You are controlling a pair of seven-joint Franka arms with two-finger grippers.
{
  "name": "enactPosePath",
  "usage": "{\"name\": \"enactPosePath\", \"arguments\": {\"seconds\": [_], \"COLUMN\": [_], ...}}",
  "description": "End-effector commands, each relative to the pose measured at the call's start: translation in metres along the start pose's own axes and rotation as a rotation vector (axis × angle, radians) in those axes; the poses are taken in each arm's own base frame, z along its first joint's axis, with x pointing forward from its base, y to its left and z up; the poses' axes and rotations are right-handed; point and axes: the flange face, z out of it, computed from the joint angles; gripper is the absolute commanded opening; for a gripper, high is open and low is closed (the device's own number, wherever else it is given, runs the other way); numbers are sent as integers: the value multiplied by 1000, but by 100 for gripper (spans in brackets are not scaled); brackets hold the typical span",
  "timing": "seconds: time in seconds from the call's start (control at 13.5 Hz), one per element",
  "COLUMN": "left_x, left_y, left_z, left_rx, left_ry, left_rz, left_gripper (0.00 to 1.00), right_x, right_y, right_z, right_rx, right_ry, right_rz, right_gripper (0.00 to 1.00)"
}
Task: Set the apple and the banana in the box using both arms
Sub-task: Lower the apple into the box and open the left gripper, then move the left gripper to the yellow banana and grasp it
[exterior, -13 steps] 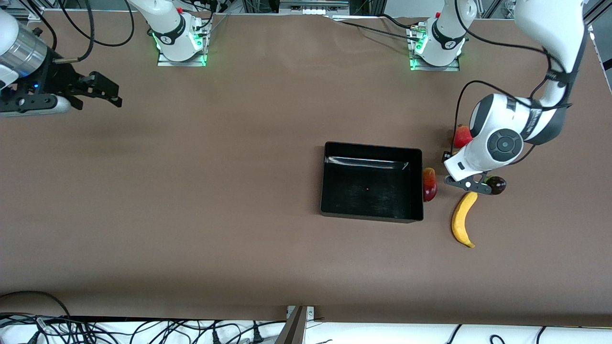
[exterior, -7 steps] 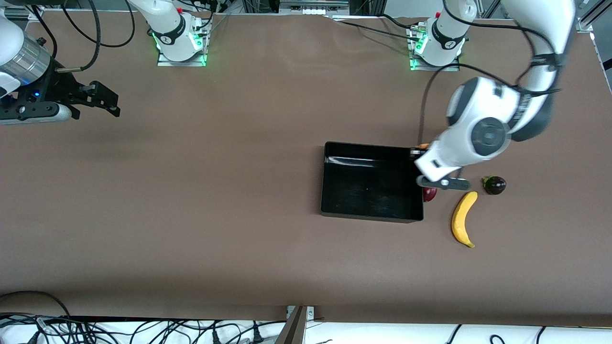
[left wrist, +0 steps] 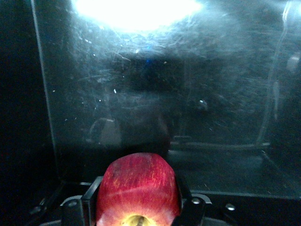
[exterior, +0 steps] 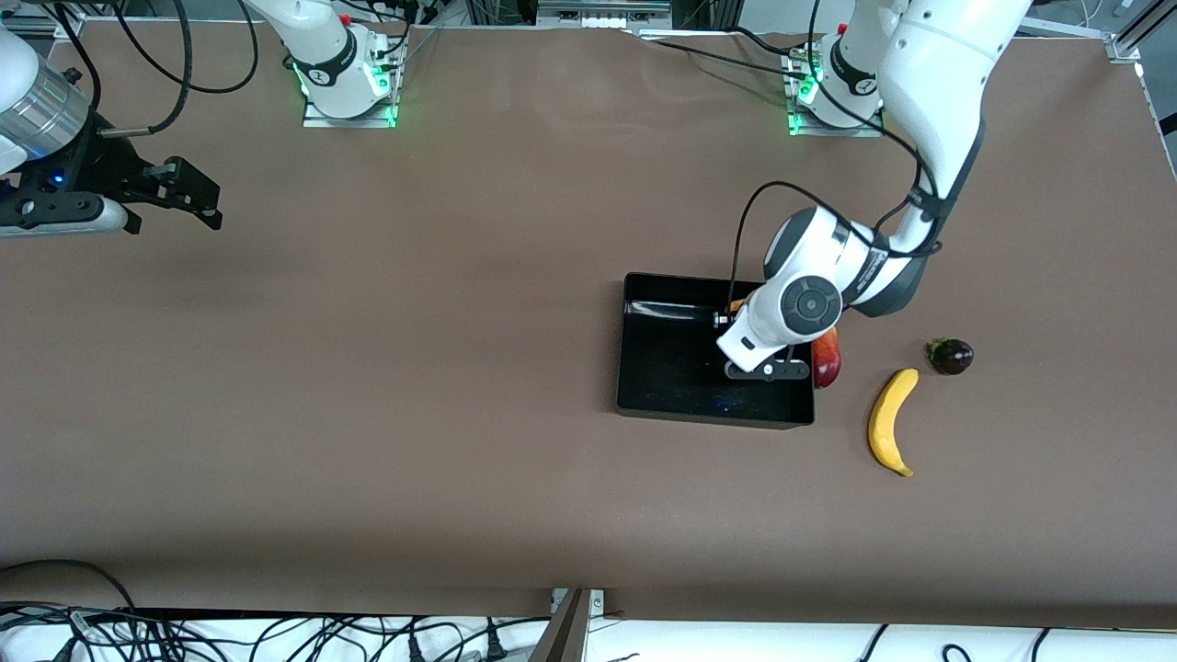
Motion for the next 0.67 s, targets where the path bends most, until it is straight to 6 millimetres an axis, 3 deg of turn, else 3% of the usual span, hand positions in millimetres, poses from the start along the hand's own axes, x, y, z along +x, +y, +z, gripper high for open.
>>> {"name": "enactPosePath", "arguments": {"seconds": [0.0, 0.07, 0.37, 0.52, 0.59], "left_x": [4, 3, 8, 24, 33], "left_y": [-1, -2, -31, -79, -108], "left_z": [-15, -25, -111, -151, -155], "left_rx": [9, 10, 40, 106, 116], "left_ry": [20, 24, 32, 31, 33], "left_rz": [2, 4, 40, 145, 220], "left_gripper": [100, 100, 100, 100, 100], "right_x": [5, 5, 6, 7, 7], "right_y": [-5, -7, -7, -4, -4], "right_z": [-3, -3, -4, -4, -4], "right_rx": [-15, -19, -22, -22, -21], "right_ry": [7, 7, 13, 18, 19], "right_rz": [-8, -13, -13, -9, -9], "right_gripper": [100, 100, 100, 100, 100]}}
